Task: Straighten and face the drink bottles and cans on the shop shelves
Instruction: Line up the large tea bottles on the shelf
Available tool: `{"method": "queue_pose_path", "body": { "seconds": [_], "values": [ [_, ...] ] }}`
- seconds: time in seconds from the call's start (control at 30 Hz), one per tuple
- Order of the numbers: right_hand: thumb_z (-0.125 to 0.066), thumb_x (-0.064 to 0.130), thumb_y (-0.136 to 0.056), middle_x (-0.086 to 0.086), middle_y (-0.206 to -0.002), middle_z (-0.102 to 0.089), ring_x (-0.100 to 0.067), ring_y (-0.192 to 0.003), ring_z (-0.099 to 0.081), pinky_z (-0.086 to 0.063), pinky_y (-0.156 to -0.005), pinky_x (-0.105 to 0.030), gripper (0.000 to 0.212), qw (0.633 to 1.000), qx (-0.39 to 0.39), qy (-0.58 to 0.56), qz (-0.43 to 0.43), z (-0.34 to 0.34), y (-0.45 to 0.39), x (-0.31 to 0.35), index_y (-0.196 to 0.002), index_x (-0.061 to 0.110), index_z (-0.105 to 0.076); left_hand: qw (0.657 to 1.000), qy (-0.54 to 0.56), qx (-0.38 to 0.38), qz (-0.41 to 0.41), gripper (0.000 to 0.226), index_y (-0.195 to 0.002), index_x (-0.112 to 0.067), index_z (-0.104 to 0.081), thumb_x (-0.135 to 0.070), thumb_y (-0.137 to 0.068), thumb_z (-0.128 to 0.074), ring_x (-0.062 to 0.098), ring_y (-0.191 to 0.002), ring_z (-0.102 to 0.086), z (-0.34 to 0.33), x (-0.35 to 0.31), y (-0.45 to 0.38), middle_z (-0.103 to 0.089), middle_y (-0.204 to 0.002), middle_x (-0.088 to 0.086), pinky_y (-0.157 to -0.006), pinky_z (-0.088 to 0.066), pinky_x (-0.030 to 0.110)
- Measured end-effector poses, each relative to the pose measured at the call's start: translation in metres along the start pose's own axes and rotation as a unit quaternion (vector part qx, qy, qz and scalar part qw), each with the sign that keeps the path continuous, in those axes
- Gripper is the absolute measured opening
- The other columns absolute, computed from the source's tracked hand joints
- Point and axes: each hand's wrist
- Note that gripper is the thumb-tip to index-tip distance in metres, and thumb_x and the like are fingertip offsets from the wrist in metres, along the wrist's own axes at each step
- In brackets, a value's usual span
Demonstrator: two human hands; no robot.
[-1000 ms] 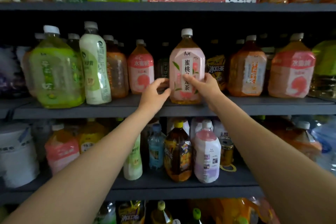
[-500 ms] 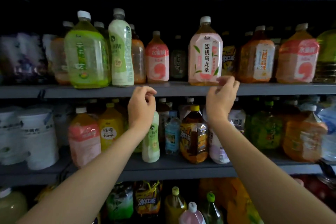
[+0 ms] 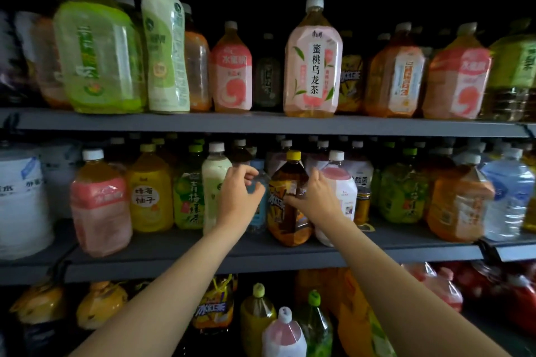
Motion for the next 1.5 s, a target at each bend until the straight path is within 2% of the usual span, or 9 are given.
{"method": "queue_pose_path", "body": {
  "seconds": [0.17,0.43,0.67,0.77,0.87,0.97,1.13,1.4,1.5],
  "values": [
    [-0.061,0.053,-0.083,-0.026,-0.143,-0.026,-0.039,-0.132,-0.026,-0.032,-0.105,-0.04,0.104,0.989,0.0,0.146,-0.03,-0.019,-0.012,0.021,-0.144,-0.005,-0.001,1.0,-0.006,0.009,0.018,0.02,-0.102,-0.016,-0.055,-0.011,-0.085,-0.062,0.013,-0.087,-0.053,0.002,0.008,0.002,-0.048,-0.101,-0.001,-0.078,-0.047,0.026],
    [-0.064,0.051,-0.081,-0.02,-0.141,-0.017,-0.04,-0.118,-0.044,-0.046,-0.087,-0.04,0.098,0.995,-0.043,0.071,-0.061,-0.026,-0.002,0.023,-0.146,0.014,-0.001,0.985,-0.028,0.154,0.072,0.042,-0.124,-0.016,-0.042,-0.014,-0.087,-0.062,0.01,-0.079,-0.055,0.013,0.006,-0.007,-0.047,-0.116,0.001,-0.076,-0.049,0.027],
    [-0.07,0.049,-0.071,-0.008,-0.126,-0.029,-0.033,-0.114,-0.045,-0.05,-0.081,-0.04,0.084,0.997,-0.068,-0.031,-0.036,-0.003,0.031,0.017,-0.137,0.028,-0.022,0.927,0.042,0.329,0.174,0.08,-0.145,-0.019,-0.021,-0.015,-0.082,-0.07,0.019,-0.122,-0.047,0.008,0.005,0.001,-0.038,-0.142,0.004,-0.1,-0.042,0.033],
    [-0.075,0.047,-0.069,-0.002,-0.123,-0.034,-0.021,-0.105,-0.05,-0.049,-0.084,-0.036,0.084,0.987,-0.071,-0.141,0.0,0.038,0.046,0.013,-0.137,0.033,-0.029,0.846,0.242,0.425,0.211,0.081,-0.136,-0.018,-0.043,-0.025,-0.066,-0.084,0.018,-0.12,-0.054,0.013,-0.01,0.01,-0.057,-0.131,0.003,-0.102,-0.043,0.034],
    [-0.081,0.046,-0.061,0.003,-0.119,-0.046,-0.01,-0.101,-0.05,-0.047,-0.091,-0.035,0.079,0.966,-0.099,-0.233,0.06,0.097,0.053,0.011,-0.128,0.043,-0.039,0.765,0.382,0.493,0.161,0.078,-0.115,-0.018,-0.061,-0.037,-0.046,-0.091,0.02,-0.104,-0.065,0.015,-0.05,0.013,-0.068,-0.114,0.007,-0.084,-0.053,0.029],
    [-0.082,0.043,-0.062,0.004,-0.118,-0.055,-0.014,-0.105,-0.058,-0.051,-0.091,-0.041,0.075,0.94,-0.162,-0.28,0.106,0.152,0.038,0.009,-0.125,0.04,-0.042,0.801,0.407,0.43,0.09,0.085,-0.114,-0.018,-0.06,-0.043,-0.04,-0.092,0.018,-0.098,-0.067,0.0,-0.106,-0.013,-0.07,-0.107,0.004,-0.078,-0.054,0.027],
    [-0.072,0.042,-0.076,0.009,-0.115,-0.059,-0.009,-0.107,-0.059,-0.051,-0.095,-0.039,0.061,0.897,-0.267,-0.327,0.13,0.212,-0.014,-0.007,-0.13,0.031,-0.044,0.892,0.364,0.263,0.053,0.055,-0.117,-0.019,-0.056,-0.03,-0.07,-0.081,0.024,-0.103,-0.064,-0.046,-0.189,-0.07,-0.066,-0.113,0.006,-0.09,-0.052,0.04],
    [-0.044,0.02,-0.098,-0.011,-0.145,-0.033,-0.025,-0.13,-0.038,-0.028,-0.107,-0.027,0.054,0.94,-0.273,-0.188,0.079,0.193,-0.086,-0.036,-0.147,0.022,-0.024,0.982,0.168,0.052,0.064,0.084,-0.137,-0.003,-0.032,-0.035,-0.073,-0.076,0.031,-0.126,-0.045,-0.127,-0.209,-0.118,-0.046,-0.136,0.017,-0.104,-0.037,0.038],
    [-0.043,0.012,-0.096,-0.015,-0.143,-0.028,-0.032,-0.127,-0.037,-0.034,-0.106,-0.046,0.043,0.929,-0.309,-0.172,0.103,0.162,-0.088,-0.04,-0.138,0.019,-0.039,0.992,0.115,0.037,0.039,0.069,-0.137,-0.003,-0.029,-0.029,-0.085,-0.065,0.031,-0.128,-0.043,-0.138,-0.204,-0.124,-0.044,-0.138,0.017,-0.106,-0.036,0.038]
  ]
}}
Point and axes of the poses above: each hand's wrist, its own y-axis away from the middle knuckle, its own z-axis out of the back of the hand, x = y × z
